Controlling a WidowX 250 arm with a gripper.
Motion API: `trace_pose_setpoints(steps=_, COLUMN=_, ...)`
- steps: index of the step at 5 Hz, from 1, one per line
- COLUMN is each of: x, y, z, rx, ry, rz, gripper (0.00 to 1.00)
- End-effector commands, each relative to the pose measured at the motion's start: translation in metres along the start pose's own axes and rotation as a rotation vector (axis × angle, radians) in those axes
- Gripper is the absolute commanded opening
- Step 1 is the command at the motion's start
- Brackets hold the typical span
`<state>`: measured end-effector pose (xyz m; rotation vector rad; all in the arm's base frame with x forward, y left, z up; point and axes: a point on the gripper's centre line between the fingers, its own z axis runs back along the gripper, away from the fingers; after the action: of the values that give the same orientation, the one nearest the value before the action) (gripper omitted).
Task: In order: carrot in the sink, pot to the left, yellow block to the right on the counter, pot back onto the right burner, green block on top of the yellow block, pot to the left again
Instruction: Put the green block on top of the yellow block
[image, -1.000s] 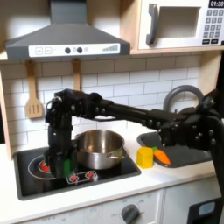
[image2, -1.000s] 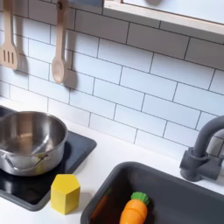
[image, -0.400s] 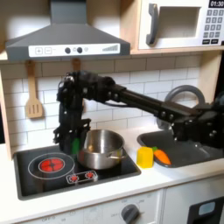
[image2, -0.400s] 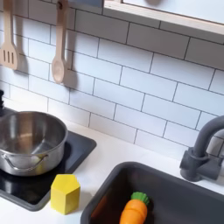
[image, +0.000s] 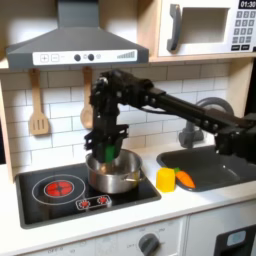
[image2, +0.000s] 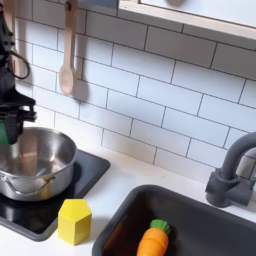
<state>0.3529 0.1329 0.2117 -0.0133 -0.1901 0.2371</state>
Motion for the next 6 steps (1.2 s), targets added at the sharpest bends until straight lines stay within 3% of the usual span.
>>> trace_pose_setpoints(steps=1, x=-0.021, y=-0.034, z=0.003, rx=-0.047, ry=0.015, rz=-0.101, gripper=0.0)
trace_pose_setpoints(steps=2, x=-0.033, y=-0.05, z=0.009, rx=-0.062, ry=0.015, rz=-0.151, gripper=0.0)
trace_pose_setpoints(steps=4, x=-0.058, y=-0.075, z=0.01, rx=-0.09, ry=0.038, rz=-0.195, gripper=0.0)
trace_pose_setpoints(steps=6, x=-0.079, y=-0.089, z=0.007, rx=-0.087, ry=0.049, rz=-0.211, gripper=0.0)
